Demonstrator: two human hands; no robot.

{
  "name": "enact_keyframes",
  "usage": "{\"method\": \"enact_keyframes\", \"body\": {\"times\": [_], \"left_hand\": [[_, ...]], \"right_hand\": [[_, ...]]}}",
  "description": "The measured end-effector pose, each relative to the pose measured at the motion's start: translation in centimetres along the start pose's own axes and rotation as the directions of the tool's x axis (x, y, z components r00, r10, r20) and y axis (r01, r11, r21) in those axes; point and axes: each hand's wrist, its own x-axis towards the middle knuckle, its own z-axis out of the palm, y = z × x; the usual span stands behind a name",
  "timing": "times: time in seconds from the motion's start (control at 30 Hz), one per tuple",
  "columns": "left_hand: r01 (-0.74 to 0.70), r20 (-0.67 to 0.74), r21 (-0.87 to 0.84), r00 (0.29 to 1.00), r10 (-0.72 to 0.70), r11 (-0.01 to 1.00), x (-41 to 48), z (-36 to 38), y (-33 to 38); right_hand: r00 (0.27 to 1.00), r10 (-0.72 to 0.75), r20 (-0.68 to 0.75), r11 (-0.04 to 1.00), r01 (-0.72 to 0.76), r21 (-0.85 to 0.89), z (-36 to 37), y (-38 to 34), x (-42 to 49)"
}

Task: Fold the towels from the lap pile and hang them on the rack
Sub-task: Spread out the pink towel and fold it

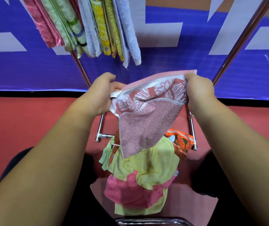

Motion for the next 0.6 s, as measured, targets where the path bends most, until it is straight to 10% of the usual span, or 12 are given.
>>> {"method": "enact_keyframes", "body": {"times": [0.6], "left_hand": [[0.071, 0.177, -0.229, 0.984, -0.030, 0.971, 0.4, 0.9, -0.9]], "right_hand": [[0.978, -0.167, 0.127, 0.967, 0.188, -0.170, 1.5, 0.6, -0.6]]}}
